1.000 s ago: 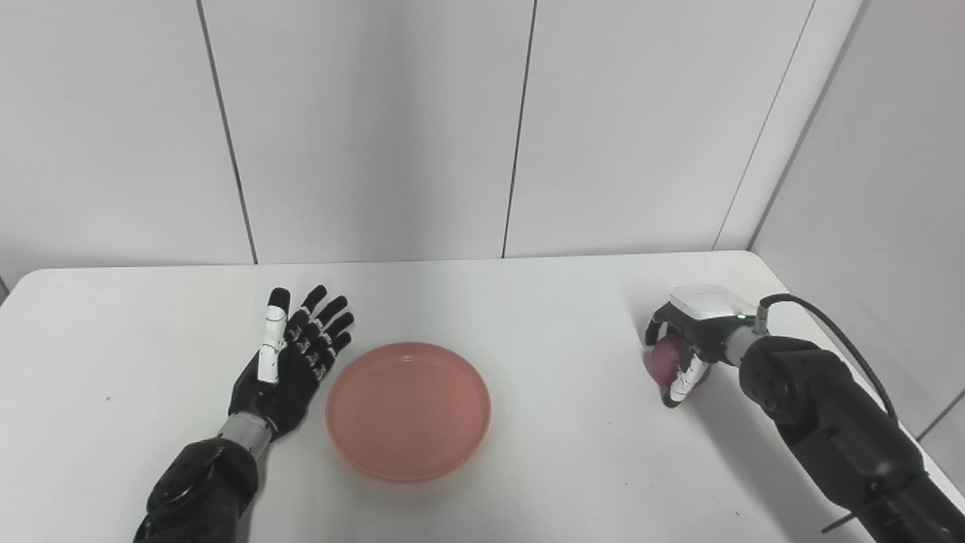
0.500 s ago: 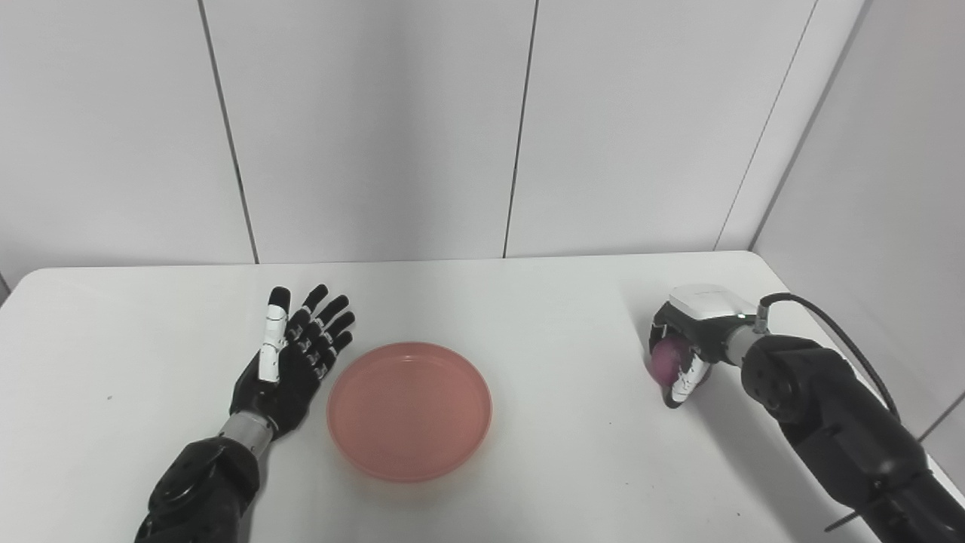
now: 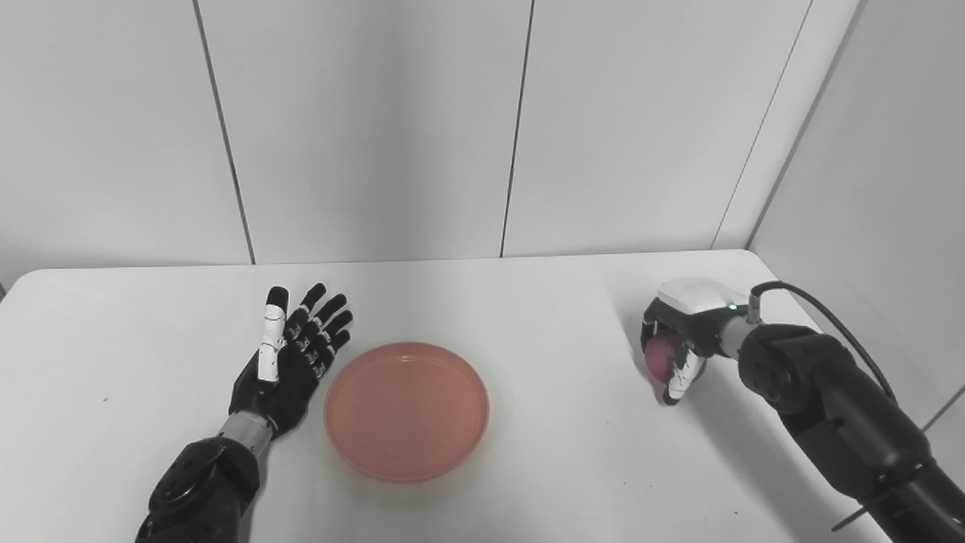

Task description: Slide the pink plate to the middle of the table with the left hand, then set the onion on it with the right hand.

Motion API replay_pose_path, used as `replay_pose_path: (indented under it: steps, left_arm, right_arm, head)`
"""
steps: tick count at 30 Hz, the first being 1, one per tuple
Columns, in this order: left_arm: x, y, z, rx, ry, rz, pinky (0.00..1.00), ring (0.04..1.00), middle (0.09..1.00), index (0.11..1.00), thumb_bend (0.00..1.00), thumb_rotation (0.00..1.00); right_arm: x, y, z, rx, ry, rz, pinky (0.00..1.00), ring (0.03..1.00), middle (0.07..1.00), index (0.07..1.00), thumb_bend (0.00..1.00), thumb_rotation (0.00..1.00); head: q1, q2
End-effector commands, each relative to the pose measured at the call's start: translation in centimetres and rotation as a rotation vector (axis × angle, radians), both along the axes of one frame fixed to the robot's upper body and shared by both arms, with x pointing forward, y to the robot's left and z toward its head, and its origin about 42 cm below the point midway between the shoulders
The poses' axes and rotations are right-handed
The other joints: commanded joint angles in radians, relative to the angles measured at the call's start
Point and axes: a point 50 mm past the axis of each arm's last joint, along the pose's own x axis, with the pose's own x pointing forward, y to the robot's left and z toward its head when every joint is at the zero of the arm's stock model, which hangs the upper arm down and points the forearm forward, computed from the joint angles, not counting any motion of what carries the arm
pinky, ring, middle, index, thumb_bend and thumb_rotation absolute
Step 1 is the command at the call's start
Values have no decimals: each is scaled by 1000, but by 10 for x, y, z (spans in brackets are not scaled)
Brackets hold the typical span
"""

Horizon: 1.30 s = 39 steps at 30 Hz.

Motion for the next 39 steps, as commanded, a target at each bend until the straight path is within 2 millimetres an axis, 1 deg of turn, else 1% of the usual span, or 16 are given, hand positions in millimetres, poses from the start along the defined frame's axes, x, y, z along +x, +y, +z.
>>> replay_pose_path:
  steps: [1,4,7,10,12,16,19,20,23,24,25,28,31,34,36,39]
  left_arm:
    - [-17,1,-36,45,156,14,1000,954,947,996,832,881]
    - [-17,0,-37,43,156,13,1000,954,945,995,825,885]
    - [-17,-1,-37,44,154,8,1000,958,951,999,827,888]
    - [-17,-2,-37,43,154,10,1000,957,952,1000,828,893]
    - [-17,-2,-37,39,155,13,1000,957,952,1000,831,892]
    - [-17,-5,-38,29,159,16,1000,961,956,994,828,881]
    - [-17,-8,-40,31,160,17,1000,960,957,991,822,880]
    - [-17,-10,-41,34,159,17,999,960,957,990,821,879]
    - [-17,-16,-43,37,157,17,992,954,954,982,823,877]
    - [-18,-18,-44,39,154,17,990,951,952,980,816,880]
    - [-19,-20,-44,41,152,17,989,951,953,981,809,887]
    - [-20,-24,-46,46,150,21,978,951,954,981,802,896]
    - [-20,-27,-48,47,153,31,970,945,944,970,832,885]
    - [-20,-28,-49,46,154,41,963,939,937,966,832,890]
    - [-20,-29,-51,50,153,42,969,939,937,972,829,890]
    - [-21,-31,-52,55,152,44,965,934,933,971,821,888]
  right_arm:
    - [6,6,51,-35,-120,53,339,419,478,490,530,0]
    - [6,19,66,-45,-143,101,305,380,472,488,531,0]
    - [6,32,80,-63,-165,144,298,376,466,494,531,0]
    - [7,44,93,-79,-182,178,272,348,438,508,528,0]
    - [7,56,104,-83,-212,217,257,330,425,513,527,0]
    - [5,74,119,-81,-241,266,278,356,429,516,526,1]
    - [3,88,125,-97,-255,302,283,358,427,517,526,1]
    - [3,94,126,-88,-257,314,284,357,427,517,526,2]
    - [3,108,125,-57,-253,333,273,345,417,516,525,1]
    - [4,113,124,-54,-256,343,287,360,422,515,526,1]
    - [4,118,121,-51,-259,356,283,355,424,512,526,1]
    - [6,132,113,-29,-257,391,269,338,425,510,527,1]
    - [10,145,105,-16,-246,421,266,329,423,510,527,1]
    - [12,155,97,-11,-242,443,264,325,411,517,524,2]
    - [12,166,91,-13,-230,476,295,357,428,518,525,2]
    - [10,179,83,-3,-213,524,297,358,428,518,525,0]
  head:
    - [3,1]
    - [5,1]
    - [7,0]
    - [9,-2]
    - [16,-4]
    - [37,-9]
    - [51,-13]
    - [68,-18]
    - [102,-25]
    - [114,-28]
    - [138,-31]
    - [161,-37]
    - [201,-47]
    - [216,-49]
    - [234,-51]
    - [247,-52]
